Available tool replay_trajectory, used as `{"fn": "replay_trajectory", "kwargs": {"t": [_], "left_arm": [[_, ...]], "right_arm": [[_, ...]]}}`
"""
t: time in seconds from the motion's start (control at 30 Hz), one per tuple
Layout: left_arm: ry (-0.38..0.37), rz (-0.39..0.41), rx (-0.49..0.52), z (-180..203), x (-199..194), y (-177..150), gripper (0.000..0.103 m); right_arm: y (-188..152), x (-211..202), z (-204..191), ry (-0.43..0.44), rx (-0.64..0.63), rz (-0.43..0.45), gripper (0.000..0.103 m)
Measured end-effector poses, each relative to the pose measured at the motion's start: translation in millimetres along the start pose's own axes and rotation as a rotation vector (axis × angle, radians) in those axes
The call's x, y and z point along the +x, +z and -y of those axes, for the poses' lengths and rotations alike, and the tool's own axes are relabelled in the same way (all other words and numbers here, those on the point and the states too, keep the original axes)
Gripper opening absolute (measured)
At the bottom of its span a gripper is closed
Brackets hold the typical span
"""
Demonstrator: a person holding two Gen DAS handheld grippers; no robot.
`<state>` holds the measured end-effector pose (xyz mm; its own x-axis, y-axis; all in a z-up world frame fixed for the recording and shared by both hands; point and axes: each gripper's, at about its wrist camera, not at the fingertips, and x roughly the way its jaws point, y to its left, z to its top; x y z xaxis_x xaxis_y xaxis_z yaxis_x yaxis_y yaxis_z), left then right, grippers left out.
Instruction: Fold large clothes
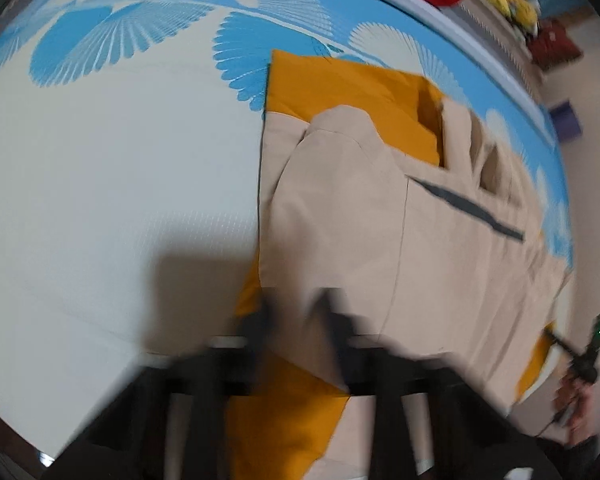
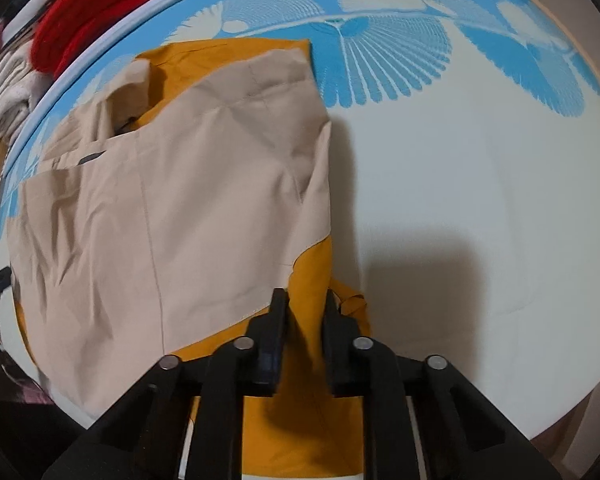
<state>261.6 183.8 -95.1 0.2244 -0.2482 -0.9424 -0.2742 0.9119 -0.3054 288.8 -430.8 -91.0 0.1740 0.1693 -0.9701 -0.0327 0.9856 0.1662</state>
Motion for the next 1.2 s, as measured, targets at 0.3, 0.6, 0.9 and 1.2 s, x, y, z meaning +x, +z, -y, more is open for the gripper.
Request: {"fn": "replay_trajectory", "kwargs": {"t": [0.3, 0.6, 0.9, 1.2], "left_arm": [[-0.041, 0.338, -0.029, 4, -92, 8, 0.0], [0.007, 0.531, -0.086, 13, -109, 31, 0.0], [0.031, 0.27, -0.143, 0, -36, 57, 0.024], [0.014, 0.004, -0.169, -34, 9, 32, 0.04]], "right_arm": [[12, -103, -6, 0.15, 0.066, 0.427, 0.005], [36, -115, -45, 0.014, 0.059, 0.643, 0.005], [83, -39, -49, -0.099, 0.105, 0.384, 0.02], [44, 27, -25, -0.078, 0.049, -0.002, 0.04]]}}
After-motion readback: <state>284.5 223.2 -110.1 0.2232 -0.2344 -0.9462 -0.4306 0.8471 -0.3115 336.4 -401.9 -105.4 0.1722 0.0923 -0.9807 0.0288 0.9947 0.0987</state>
